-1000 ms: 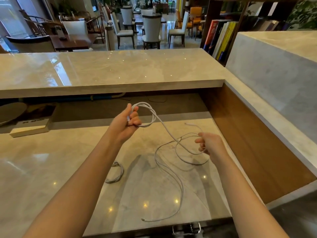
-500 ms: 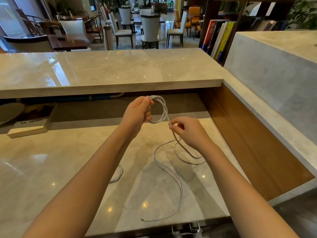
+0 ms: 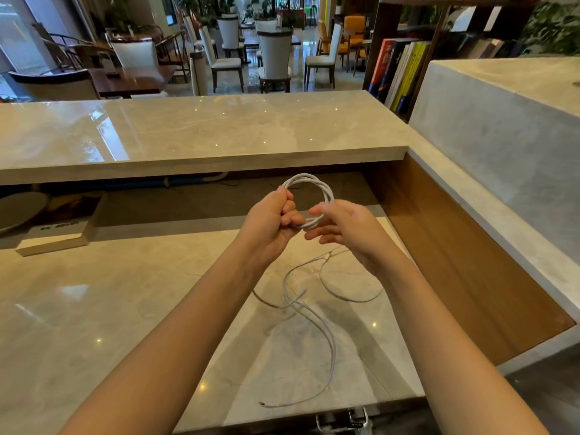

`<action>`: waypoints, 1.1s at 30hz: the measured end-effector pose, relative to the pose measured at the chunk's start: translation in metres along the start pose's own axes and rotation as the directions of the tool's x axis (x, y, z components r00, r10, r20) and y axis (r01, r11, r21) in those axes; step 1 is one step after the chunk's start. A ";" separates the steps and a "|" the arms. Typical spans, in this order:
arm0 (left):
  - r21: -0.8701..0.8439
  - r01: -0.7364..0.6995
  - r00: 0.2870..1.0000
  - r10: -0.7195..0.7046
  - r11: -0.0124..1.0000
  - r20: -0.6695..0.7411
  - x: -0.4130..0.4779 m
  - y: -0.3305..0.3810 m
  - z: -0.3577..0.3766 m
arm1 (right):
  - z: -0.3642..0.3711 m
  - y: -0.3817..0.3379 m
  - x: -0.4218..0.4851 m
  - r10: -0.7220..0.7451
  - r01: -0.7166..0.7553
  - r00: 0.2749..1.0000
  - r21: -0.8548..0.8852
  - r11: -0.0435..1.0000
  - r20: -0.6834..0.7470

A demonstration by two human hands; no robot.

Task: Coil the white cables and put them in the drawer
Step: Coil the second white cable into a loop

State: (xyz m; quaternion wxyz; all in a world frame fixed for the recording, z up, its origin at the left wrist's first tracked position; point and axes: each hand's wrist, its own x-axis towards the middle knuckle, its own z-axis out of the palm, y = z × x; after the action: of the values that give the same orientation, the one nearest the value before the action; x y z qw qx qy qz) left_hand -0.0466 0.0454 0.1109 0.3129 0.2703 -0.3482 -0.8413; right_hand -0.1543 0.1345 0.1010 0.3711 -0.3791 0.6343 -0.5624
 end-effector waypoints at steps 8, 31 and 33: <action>0.559 -0.088 0.985 0.155 0.825 -0.075 -0.001 -0.011 0.006 | 0.003 0.015 0.000 -0.163 0.114 0.958 -0.208 0.972 -0.237; 0.554 -0.016 0.999 -0.010 0.832 0.045 0.005 -0.018 -0.016 | -0.011 0.006 0.010 -0.075 0.053 0.993 -0.226 0.973 -0.088; 0.610 -0.033 0.994 -0.035 0.792 0.100 0.003 -0.016 -0.016 | -0.010 0.001 0.012 -0.112 0.086 0.989 -0.255 0.963 -0.091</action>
State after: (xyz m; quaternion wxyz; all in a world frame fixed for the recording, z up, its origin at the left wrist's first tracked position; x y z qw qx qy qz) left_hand -0.0433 0.0453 0.0877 0.1895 0.3120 -0.6169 -0.6972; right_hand -0.1689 0.1284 0.1004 0.2579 -0.4241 0.6990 -0.5148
